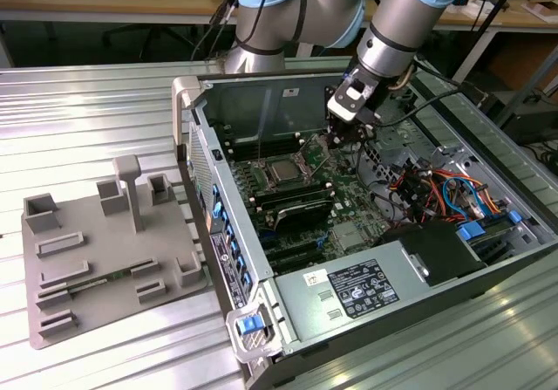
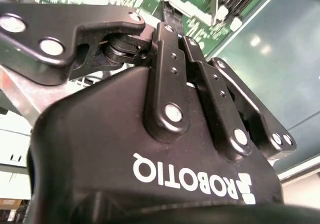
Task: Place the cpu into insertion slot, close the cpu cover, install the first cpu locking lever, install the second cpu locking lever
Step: 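Close the cpu cover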
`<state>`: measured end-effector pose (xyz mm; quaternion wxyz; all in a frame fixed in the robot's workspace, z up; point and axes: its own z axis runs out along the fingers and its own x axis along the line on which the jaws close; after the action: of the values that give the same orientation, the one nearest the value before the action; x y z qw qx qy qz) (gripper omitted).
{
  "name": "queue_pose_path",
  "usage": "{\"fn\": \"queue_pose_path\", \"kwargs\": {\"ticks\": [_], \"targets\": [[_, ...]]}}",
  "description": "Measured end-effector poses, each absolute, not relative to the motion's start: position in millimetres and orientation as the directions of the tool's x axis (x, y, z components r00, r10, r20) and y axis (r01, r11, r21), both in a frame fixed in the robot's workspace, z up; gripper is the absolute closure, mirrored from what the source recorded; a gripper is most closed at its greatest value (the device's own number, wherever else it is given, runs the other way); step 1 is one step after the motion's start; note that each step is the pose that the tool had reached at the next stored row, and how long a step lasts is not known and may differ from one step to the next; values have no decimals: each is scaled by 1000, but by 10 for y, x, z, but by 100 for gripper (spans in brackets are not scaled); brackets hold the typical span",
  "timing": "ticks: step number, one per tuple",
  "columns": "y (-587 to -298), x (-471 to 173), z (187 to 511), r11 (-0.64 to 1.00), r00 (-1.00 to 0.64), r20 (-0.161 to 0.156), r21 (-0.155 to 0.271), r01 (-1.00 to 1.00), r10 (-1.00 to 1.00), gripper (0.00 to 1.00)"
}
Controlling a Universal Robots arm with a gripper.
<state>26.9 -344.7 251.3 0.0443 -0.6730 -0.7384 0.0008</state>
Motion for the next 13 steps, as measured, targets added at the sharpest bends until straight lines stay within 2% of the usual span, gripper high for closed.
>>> {"fn": "queue_pose_path", "kwargs": {"ticks": [13], "targets": [[-3447,-141,2495,94,-90,65,-57,994,994,89]]}}
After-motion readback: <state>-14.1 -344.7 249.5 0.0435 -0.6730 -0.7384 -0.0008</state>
